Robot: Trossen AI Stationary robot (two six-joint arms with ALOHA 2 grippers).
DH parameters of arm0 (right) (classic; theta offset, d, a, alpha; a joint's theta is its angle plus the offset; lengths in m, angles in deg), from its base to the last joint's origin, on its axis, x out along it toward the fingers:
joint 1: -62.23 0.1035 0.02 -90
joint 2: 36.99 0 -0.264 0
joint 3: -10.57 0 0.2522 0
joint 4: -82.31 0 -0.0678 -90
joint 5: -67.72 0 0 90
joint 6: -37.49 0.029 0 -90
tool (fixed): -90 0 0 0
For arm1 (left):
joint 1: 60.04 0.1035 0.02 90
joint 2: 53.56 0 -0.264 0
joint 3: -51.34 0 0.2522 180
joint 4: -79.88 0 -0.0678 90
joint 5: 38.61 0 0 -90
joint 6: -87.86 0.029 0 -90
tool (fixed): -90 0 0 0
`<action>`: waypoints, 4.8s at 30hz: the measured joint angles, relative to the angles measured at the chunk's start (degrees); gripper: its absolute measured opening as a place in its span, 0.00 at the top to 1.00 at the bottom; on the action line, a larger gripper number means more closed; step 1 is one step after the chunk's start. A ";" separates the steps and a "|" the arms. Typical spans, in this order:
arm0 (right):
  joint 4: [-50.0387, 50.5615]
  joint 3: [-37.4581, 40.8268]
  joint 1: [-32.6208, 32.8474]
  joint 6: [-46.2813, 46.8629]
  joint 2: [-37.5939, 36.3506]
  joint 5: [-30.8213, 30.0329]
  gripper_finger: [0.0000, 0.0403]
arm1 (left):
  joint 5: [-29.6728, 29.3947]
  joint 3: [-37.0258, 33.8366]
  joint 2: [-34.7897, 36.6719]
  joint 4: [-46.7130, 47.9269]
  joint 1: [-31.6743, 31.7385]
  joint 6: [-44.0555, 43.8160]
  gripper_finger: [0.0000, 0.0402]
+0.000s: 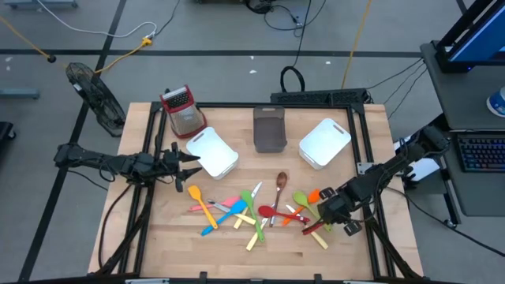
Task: Pick & Place Kitchen Items
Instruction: Put the red spatula into the black bin
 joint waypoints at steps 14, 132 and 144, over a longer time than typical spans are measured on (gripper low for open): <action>-12.82 -0.02 -0.44 9.69 -6.02 -0.29 0.95 | 0.00 0.00 -0.02 -0.03 -0.01 -0.08 0.49; -66.99 -10.08 -72.06 91.11 25.47 33.89 0.90 | 2.08 -0.04 -0.02 -0.07 -0.02 4.02 0.49; -66.06 -10.08 -72.02 90.21 25.47 33.86 0.90 | 2.08 -0.04 0.00 -0.07 -0.01 4.00 0.49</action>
